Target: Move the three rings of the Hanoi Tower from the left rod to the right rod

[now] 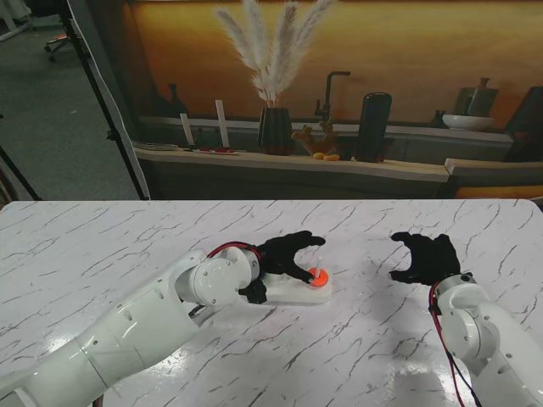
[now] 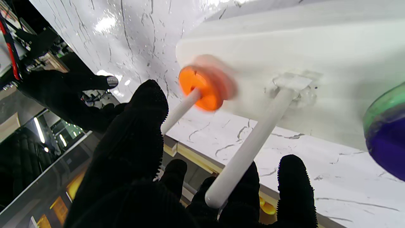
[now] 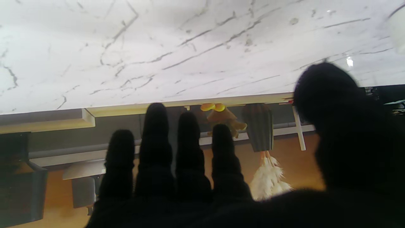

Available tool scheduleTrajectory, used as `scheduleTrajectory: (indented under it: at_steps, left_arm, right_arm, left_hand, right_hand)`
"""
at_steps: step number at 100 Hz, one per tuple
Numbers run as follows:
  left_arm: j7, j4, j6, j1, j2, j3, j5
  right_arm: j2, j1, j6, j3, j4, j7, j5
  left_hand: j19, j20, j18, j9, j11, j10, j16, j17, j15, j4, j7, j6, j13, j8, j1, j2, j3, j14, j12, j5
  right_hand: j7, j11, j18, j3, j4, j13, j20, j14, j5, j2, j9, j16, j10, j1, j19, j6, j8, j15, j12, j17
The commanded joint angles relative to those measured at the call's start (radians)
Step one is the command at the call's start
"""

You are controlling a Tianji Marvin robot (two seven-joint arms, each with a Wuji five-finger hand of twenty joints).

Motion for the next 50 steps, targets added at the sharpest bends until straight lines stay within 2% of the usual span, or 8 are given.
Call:
scheduleTrajectory:
  at_steps: [1, 5, 13, 31, 50]
  left_arm:
    - [-0.045, -0.004, -0.029, -0.012, 0.011, -0.001, -0.018]
    - [-0.063, -0.008, -0.035, -0.016, 0.016, -0.001, -0.024]
    - [-0.063, -0.016, -0.039, -0.013, 0.020, -0.007, -0.015]
    - [-0.028, -0.054, -0.041, 0.027, 0.026, -0.057, 0.023]
    - [-0.032, -0.119, -0.044, 0.101, 0.059, -0.170, 0.109]
  right_arm:
    - [-0.004, -0.005, 0.000, -0.004, 0.003, -0.003, 0.000]
    - [-0.004, -0.004, 0.000, -0.005, 0.004, -0.004, 0.001]
    - [-0.004, -0.003, 0.000, -0.007, 0.005, -0.004, 0.001]
    - [-0.004, 0.001, -0.002, -0.010, 0.009, -0.006, 0.002]
    - [-0.005, 0.004, -0.005, -0.014, 0.014, -0.008, 0.006]
  left_hand:
    - [-0.081, -0.028, -0.015, -0.049, -0.031, 0.013, -0.034, -0.017, -0.041, 0.005, -0.026, 0.020, -0.040, -0.028, -0.014, -0.040, 0.014, -0.026, -0.081, -0.049]
    - [-0.150, -0.045, -0.022, -0.058, -0.043, 0.016, -0.062, -0.019, -0.068, 0.005, -0.038, 0.028, -0.068, -0.042, -0.014, -0.033, 0.003, -0.035, -0.157, -0.074]
    - [-0.158, -0.041, -0.023, -0.059, -0.044, 0.018, -0.066, -0.021, -0.070, 0.005, -0.034, 0.029, -0.064, -0.042, -0.016, -0.031, 0.000, -0.034, -0.171, -0.067]
    - [-0.133, -0.003, -0.022, -0.052, -0.027, 0.015, -0.060, -0.020, -0.059, 0.002, -0.020, 0.024, -0.045, -0.041, -0.017, -0.023, -0.011, -0.027, -0.146, -0.049]
    - [-0.107, 0.017, -0.027, -0.048, -0.019, 0.013, -0.038, -0.014, -0.036, 0.000, -0.001, 0.020, -0.030, -0.035, -0.017, -0.012, -0.027, -0.022, -0.105, -0.010]
  right_hand:
    - [0.013, 0.022, 0.324, 0.020, 0.005, 0.016, -0.010, -0.015, 0.000, -0.022, 0.034, -0.008, -0.013, -0.008, -0.004, -0.017, -0.002, 0.010, 0.004, -0.009]
    - [0.014, 0.022, 0.323, 0.020, 0.005, 0.016, -0.010, -0.016, -0.001, -0.020, 0.033, -0.008, -0.014, -0.008, -0.004, -0.016, -0.002, 0.010, 0.004, -0.010]
    - [0.014, 0.022, 0.325, 0.020, 0.005, 0.017, -0.010, -0.015, -0.001, -0.021, 0.034, -0.008, -0.012, -0.008, -0.003, -0.016, -0.002, 0.011, 0.004, -0.009]
    - [0.014, 0.022, 0.324, 0.019, 0.005, 0.017, -0.010, -0.016, -0.001, -0.018, 0.034, -0.008, -0.013, -0.009, -0.003, -0.015, -0.002, 0.012, 0.004, -0.009]
    - [0.014, 0.022, 0.322, 0.015, 0.006, 0.016, -0.010, -0.016, -0.001, -0.014, 0.034, -0.008, -0.013, -0.010, -0.003, -0.015, -0.003, 0.012, 0.004, -0.010]
